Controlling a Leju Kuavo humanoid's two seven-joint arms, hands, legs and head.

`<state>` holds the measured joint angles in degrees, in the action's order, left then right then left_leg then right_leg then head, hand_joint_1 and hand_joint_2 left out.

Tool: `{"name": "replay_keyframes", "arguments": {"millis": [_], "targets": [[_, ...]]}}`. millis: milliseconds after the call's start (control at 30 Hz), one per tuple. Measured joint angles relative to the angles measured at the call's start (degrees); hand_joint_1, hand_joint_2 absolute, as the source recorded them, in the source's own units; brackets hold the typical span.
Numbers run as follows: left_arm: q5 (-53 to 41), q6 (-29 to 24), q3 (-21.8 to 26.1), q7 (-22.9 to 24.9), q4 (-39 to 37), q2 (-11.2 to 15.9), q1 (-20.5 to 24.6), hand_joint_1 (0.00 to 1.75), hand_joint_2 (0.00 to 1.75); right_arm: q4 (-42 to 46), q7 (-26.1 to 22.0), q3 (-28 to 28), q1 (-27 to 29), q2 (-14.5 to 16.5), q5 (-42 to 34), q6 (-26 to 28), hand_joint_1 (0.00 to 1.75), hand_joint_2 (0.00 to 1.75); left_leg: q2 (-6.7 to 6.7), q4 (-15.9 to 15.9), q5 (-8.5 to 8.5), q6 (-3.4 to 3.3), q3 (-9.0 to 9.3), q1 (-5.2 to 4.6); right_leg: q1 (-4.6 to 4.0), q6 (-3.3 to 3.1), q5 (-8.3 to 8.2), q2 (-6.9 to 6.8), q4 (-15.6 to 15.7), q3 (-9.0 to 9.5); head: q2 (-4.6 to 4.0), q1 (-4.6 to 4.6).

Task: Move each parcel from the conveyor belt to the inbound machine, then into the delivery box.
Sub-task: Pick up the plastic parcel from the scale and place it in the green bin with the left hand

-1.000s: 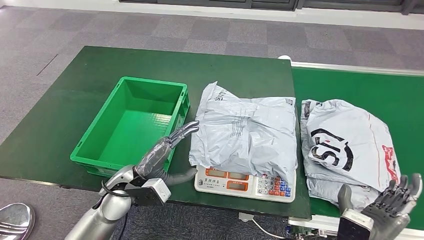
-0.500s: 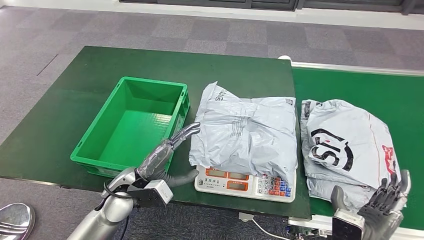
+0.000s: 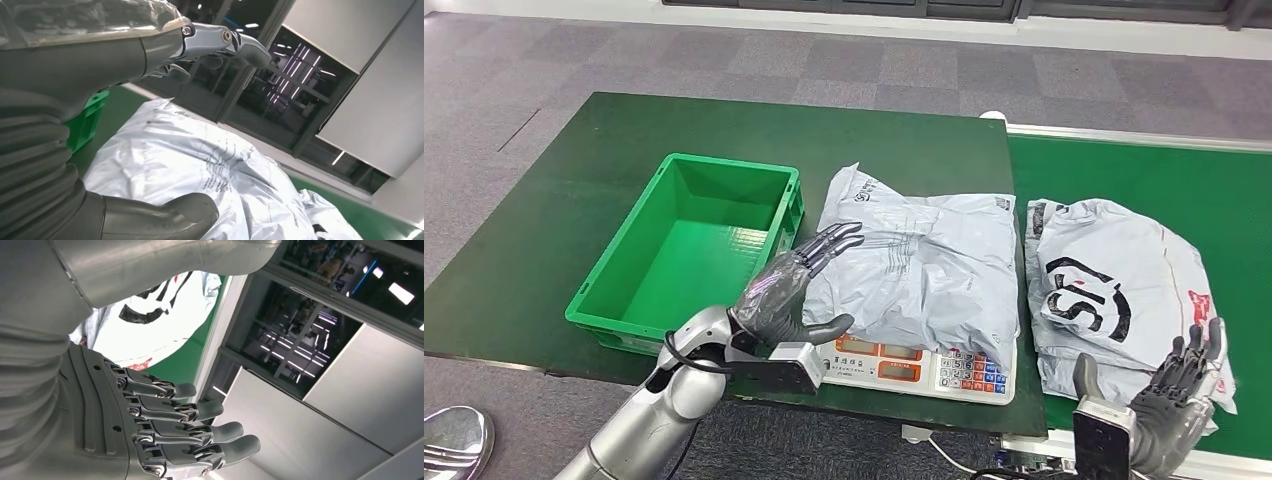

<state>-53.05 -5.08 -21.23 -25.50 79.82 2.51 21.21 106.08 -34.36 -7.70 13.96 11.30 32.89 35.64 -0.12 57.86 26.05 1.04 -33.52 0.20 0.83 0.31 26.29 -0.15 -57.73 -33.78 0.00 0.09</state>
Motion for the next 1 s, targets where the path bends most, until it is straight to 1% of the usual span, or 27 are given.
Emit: {"name": "replay_keyframes", "arguments": {"millis": [200,367,500,833,1000], "targets": [[-6.33,-0.83,-4.25,2.86,-5.41,-1.88,5.86,0.0,1.75,-0.34,-0.73,0.03,-0.25,1.0,-0.69,0.02,0.0,1.75,-0.01,0.0,0.0,0.0,-0.03,0.0,-0.01,0.0,0.0,0.0,0.0,-0.04,0.0,0.0],[-10.31,0.57,-8.24,5.2,-11.66,-3.56,12.46,0.0,1.75,-0.37,-0.87,0.03,-0.63,1.36,-0.66,-0.01,0.0,1.75,-0.01,0.0,0.0,0.0,-0.02,0.0,0.0,0.0,-0.02,0.0,0.0,-0.02,0.0,0.0],[-13.45,1.21,-10.81,6.83,-16.97,-4.89,16.77,0.0,1.75,-0.52,-0.87,0.03,-0.89,1.4,-0.54,0.04,0.0,1.75,0.0,0.0,-0.02,-0.02,-0.02,0.0,0.0,0.0,-0.03,0.01,0.0,-0.01,0.0,0.01],[-19.7,1.21,-15.21,9.83,-27.43,-8.4,24.33,0.0,1.75,-1.44,-0.47,0.63,-1.71,1.4,-0.76,-0.07,0.0,1.75,-0.01,0.0,-0.02,-0.02,-0.05,0.0,0.0,0.0,-0.03,0.0,0.0,-0.03,0.0,0.0],[-20.4,0.93,-16.64,10.1,-31.45,-10.36,27.19,0.0,1.75,-1.67,0.0,0.75,-2.17,1.4,-0.41,-0.16,0.0,1.75,-0.01,0.01,-0.02,-0.02,-0.05,0.0,0.01,0.0,-0.04,0.0,0.0,-0.02,0.01,0.01]]}}
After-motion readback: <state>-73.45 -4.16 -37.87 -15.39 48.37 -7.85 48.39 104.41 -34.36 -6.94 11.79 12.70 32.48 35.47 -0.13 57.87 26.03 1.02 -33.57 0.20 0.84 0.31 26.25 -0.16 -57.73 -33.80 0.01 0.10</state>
